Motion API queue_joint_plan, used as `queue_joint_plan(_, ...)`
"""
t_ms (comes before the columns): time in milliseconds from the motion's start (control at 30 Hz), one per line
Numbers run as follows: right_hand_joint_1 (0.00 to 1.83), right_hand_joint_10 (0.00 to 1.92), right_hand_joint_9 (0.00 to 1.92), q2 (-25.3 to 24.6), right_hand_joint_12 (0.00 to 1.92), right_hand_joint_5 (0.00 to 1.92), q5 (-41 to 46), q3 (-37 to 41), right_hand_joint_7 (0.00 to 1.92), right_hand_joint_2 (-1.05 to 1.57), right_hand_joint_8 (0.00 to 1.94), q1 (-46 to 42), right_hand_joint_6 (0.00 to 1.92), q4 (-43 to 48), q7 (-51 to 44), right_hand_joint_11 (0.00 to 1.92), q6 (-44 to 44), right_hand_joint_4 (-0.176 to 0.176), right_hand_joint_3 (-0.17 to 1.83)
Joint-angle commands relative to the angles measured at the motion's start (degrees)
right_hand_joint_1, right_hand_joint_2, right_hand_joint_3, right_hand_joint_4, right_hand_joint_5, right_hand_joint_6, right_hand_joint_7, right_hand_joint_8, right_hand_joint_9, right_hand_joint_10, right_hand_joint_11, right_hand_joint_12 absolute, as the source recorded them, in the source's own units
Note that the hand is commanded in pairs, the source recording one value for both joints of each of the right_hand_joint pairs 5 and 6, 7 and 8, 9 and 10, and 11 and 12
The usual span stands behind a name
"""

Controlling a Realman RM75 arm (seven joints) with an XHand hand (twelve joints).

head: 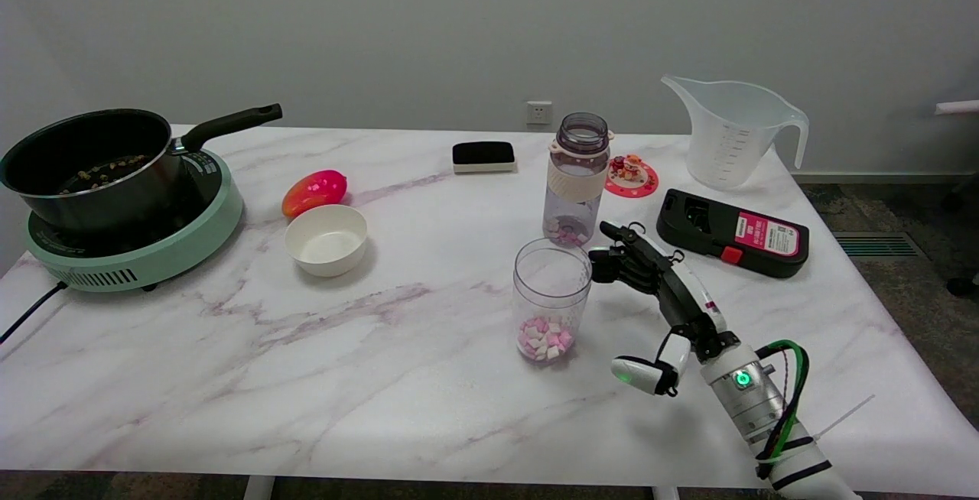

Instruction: Pick up the measuring cup.

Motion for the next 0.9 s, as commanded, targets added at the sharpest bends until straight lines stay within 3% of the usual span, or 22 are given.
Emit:
queue_joint_plan(33, 1.28, 0.54, 0.54, -0.6, 0.57, 0.23, -3.0, -1.7, 0.5, -0.65, 0.5, 5.0, 0.23, -5.6, -3.8, 0.57, 1.7, 0.0, 1.55)
queue_joint_plan(567, 1.26, 0.52, 0.52, -4.3, 0.56, 0.21, -3.7, -1.9, 0.48, -0.8, 0.48, 7.9, 0.21, -6.7, -3.5, 0.56, 2.5, 0.0, 1.61)
queue_joint_plan(900, 1.22, 0.51, 0.51, -6.7, 0.57, 0.21, -5.6, -2.6, 0.49, -0.87, 0.49, 10.1, 0.21, -7.4, -3.2, 0.57, 2.4, 0.0, 1.49)
